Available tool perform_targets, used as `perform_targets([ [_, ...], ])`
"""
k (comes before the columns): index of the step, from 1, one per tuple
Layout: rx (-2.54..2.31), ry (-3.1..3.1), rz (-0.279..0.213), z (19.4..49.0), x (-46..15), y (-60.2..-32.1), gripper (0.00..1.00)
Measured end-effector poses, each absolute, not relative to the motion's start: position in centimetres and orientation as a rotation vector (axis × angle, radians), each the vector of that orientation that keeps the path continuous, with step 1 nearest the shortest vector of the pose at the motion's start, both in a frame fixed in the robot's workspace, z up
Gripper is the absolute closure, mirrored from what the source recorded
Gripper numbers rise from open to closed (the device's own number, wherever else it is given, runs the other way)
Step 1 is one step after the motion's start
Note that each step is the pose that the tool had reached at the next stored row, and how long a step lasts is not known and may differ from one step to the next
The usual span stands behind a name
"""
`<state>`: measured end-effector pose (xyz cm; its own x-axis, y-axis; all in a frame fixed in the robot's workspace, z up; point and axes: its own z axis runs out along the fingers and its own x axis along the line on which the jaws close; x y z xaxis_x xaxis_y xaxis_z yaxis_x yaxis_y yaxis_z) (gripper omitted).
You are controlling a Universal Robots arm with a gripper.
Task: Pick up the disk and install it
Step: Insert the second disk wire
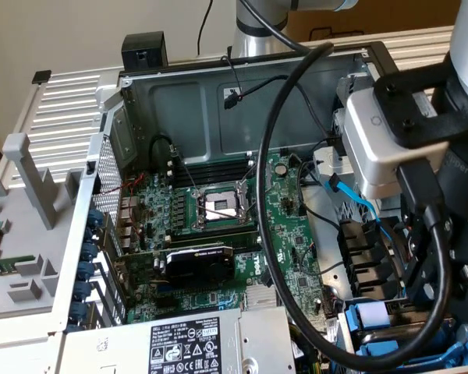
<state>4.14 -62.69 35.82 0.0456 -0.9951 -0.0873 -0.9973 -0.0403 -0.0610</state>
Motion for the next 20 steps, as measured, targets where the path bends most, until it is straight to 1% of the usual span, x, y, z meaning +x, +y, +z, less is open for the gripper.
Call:
perform_targets([
  [20,-2.209,2.091,0.032,35.39,4.29,-62.26,0.83],
])
